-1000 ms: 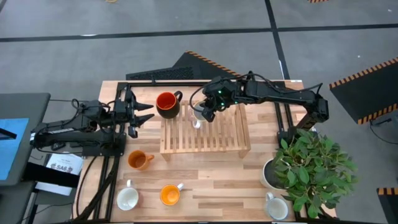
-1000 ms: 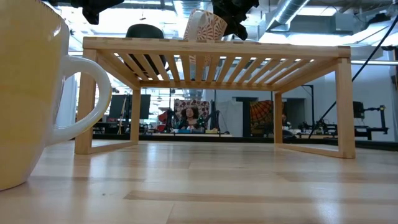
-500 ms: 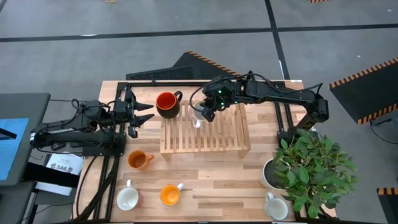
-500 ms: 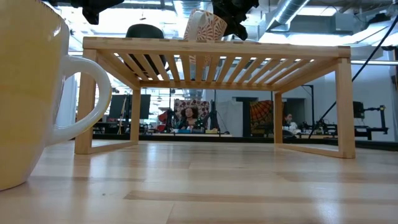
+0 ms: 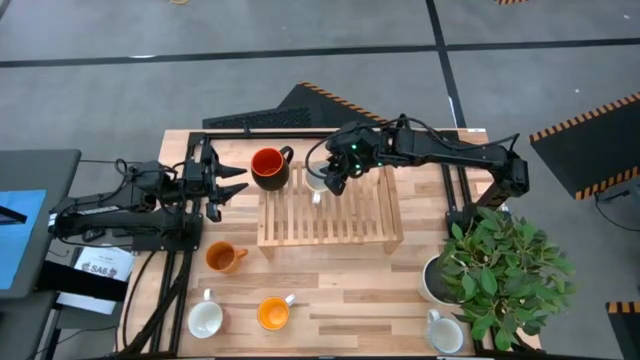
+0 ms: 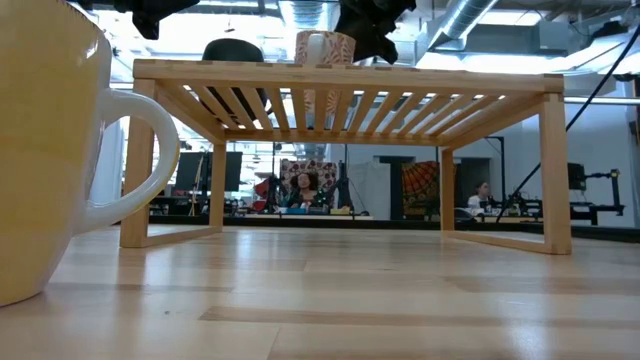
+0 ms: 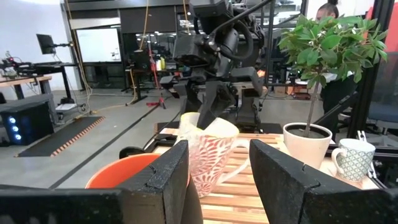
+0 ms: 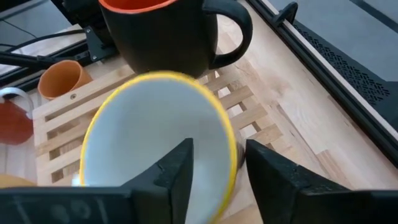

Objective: Place coffee mugs
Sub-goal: Put the orange patterned mug on the shelf

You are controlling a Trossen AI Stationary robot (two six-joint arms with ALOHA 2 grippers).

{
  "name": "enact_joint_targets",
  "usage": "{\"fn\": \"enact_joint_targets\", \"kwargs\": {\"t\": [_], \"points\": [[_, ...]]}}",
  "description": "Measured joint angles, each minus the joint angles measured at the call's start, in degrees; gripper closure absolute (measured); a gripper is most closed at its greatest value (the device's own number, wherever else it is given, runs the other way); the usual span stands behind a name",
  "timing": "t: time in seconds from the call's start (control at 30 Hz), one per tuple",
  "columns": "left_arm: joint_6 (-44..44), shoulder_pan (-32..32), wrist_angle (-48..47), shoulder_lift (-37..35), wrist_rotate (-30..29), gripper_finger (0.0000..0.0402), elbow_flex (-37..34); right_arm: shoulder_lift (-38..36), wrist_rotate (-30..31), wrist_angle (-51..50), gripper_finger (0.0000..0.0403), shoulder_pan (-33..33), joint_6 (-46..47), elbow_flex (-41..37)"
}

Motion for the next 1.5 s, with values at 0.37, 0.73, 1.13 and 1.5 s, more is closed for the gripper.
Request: {"fn": "enact_joint_targets", "kwargs": {"t": [0.37, 0.73, 1.13, 1.5], "points": [[0.0, 0.0, -0.4, 0.0, 0.0, 0.0244, 0.0, 0.0, 0.1, 1.2, 0.0215, -0.3, -1.4, 0.0], [0.0, 0.0, -1.3, 0.0, -0.1, 0.0244, 0.0, 0.0, 1.1, 2.2, 0.0216, -2.1, -2.0, 0.0], [0.0, 0.0, -1.3, 0.0, -0.5, 0.0244, 0.0, 0.0, 1.2, 4.1, 0.0216, -2.6, -6.1, 0.0], [0.0, 0.0, -1.3, 0.0, -2.8, 0.0244, 0.0, -0.8, 1.2, 3.7, 0.0216, -2.9, -9.0, 0.7]]}}
